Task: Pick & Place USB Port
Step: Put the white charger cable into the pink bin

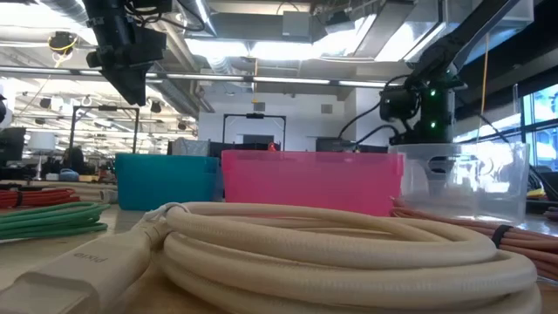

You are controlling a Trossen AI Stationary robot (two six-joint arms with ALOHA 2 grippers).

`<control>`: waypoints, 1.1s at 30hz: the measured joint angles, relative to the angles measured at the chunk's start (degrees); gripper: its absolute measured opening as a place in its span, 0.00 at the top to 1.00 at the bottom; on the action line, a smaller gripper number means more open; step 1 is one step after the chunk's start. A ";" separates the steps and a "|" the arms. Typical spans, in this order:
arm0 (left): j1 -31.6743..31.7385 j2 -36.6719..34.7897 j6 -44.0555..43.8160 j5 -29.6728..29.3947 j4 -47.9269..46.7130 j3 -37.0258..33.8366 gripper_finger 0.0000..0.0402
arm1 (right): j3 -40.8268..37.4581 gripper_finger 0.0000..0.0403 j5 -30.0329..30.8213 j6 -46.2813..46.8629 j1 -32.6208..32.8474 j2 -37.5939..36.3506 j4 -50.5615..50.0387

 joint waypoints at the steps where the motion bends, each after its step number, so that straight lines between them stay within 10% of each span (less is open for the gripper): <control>1: 0.00 0.00 0.00 -0.30 0.00 0.00 0.54 | 0.00 0.91 0.00 0.03 -0.02 -1.16 -0.33; 17: 0.00 0.00 0.00 -1.79 0.02 0.00 0.54 | 13.06 0.91 -2.64 8.94 5.64 -18.91 -10.90; 33: 0.00 0.00 -0.13 -1.75 0.12 0.00 0.54 | 34.97 0.91 -5.21 24.23 32.82 -9.85 -5.88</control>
